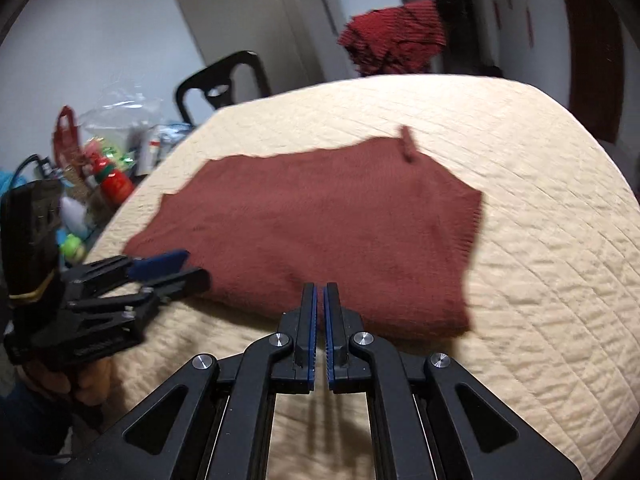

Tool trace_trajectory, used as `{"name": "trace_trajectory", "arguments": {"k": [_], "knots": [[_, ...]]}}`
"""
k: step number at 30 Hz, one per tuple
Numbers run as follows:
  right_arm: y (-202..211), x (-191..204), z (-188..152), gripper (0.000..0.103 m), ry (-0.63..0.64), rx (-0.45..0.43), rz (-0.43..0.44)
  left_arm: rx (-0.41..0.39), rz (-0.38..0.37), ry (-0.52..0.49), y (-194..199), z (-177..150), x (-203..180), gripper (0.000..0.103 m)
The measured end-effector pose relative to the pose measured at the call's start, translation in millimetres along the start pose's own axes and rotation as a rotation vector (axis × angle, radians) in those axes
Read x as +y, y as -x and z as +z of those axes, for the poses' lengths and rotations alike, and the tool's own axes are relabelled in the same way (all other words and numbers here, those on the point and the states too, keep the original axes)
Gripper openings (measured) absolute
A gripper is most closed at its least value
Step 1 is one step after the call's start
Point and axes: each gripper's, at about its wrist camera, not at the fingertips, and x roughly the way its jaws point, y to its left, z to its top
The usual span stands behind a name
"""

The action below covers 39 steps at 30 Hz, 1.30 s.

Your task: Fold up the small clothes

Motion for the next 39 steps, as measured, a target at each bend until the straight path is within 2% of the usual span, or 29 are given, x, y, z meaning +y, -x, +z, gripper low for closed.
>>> {"name": "trace_trajectory", "arguments": {"k": [2,4,8,10,12,15,17,20,24,28,31,33,35,37,39], "knots": [[-5.6,-10.0,-2.5,0.002,-0.018,0.026,-0.041,0.000,0.017,-0.021,-5.0,-1.0,-2.3,0.045],[-4.1,-16.6,-3.0,0.002,-0.047,0.021,-0.008,0.003,0.037,-0.044,-6.4,-1.6,-6.5,0.046],[4.9,-11.3,0.3,0.002,-0.027,-0.002,-0.012,0.012,0.068,-0.077,-2.8,-0.9,-10.7,0.046],[11.6,-12.9,0.0,0.002,-0.028,-0.024,-0.013,0.005,0.060,-0.054,4.8,-1.5,-5.2,0.046],[15.5,-21.4,-1.8,0.002,-0.048,-0.037,-0.034,-0.001,0.092,-0.034,10.0,-4.9,5.1,0.046],[10.5,-40.8,-6.3,0.002,-0.093,-0.007,-0.085,0.021,0.131,0.003,8.8,-12.5,26.8,0.046],[13.1,-46.4,-7.5,0.002,-0.127,-0.012,-0.053,0.015,0.095,0.047,14.2,-14.1,37.1,0.046],[17.4,-34.3,-5.4,0.002,-0.102,-0.019,-0.060,-0.016,0.140,0.047,28.5,-14.9,41.3,0.046],[17.8,-5.7,-0.9,0.002,-0.045,-0.020,0.026,-0.033,0.184,0.100,42.9,-19.6,60.9,0.046],[2.5,27.2,4.9,0.002,0.039,0.003,0.102,-0.032,0.195,0.149,48.2,-24.1,77.3,0.046],[-20.4,43.2,8.5,0.002,0.065,0.042,0.150,-0.029,0.201,0.149,45.4,-29.1,81.0,0.046],[-35.0,45.5,7.0,0.002,0.068,0.075,0.152,-0.003,0.187,0.175,37.3,-33.0,86.9,0.046],[-41.4,39.4,5.6,0.002,0.056,0.088,0.158,-0.009,0.170,0.191,36.7,-34.9,90.0,0.046],[-34.8,30.1,4.3,0.002,0.023,0.081,0.174,-0.013,0.157,0.199,37.6,-34.8,91.9,0.046],[-22.0,16.1,1.3,0.002,0.008,0.056,0.139,-0.015,0.144,0.208,37.8,-35.7,93.8,0.046]]}}
